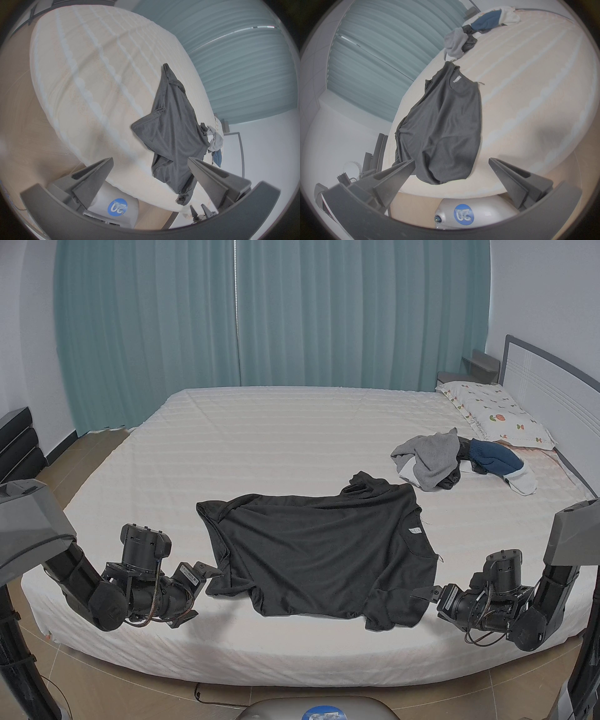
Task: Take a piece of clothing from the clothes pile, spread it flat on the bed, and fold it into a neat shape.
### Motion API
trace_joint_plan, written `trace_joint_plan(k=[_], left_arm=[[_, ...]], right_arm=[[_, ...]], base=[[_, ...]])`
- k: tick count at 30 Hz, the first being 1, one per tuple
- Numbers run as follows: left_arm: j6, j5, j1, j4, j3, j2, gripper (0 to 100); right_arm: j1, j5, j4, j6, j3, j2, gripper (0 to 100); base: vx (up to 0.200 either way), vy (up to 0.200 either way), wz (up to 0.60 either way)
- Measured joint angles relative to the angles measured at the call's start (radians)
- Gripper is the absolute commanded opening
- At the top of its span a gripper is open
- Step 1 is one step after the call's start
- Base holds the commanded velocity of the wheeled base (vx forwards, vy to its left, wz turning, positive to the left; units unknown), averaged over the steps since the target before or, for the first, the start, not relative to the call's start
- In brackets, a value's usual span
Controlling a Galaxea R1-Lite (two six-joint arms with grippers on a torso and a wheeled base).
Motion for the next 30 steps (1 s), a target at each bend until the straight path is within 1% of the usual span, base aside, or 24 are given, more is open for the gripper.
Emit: trace_joint_plan(k=[3, 14, 15, 23, 27, 30], left_arm=[[-0.01, 0.008, 0.001, -0.02, -0.001, 0.013, 100], [-0.012, 0.011, 0.003, -0.025, -0.01, 0.035, 100], [-0.012, 0.011, 0.004, -0.026, -0.011, 0.036, 100], [-0.011, 0.011, 0.008, -0.03, -0.015, 0.043, 100], [-0.008, 0.014, 0.009, -0.053, -0.017, 0.05, 100], [-0.007, 0.031, 0.01, -0.084, -0.014, 0.06, 100]], right_arm=[[0.01, 0.002, -0.012, 0.02, -0.022, 0.029, 100], [0.021, 0.0, -0.014, 0.024, -0.088, 0.109, 100], [0.021, 0.0, -0.013, 0.024, -0.099, 0.116, 0], [0.021, -0.008, -0.012, 0.028, -0.146, 0.163, 0], [0.014, -0.009, -0.011, 0.028, -0.147, 0.165, 0], [0.009, -0.009, -0.011, 0.028, -0.141, 0.155, 0]], base=[[0.0, 0.0, 0.0], [0.0, 0.0, 0.0], [0.0, 0.0, 0.0], [0.0, 0.0, 0.0], [0.0, 0.0, 0.0], [0.0, 0.0, 0.0]])
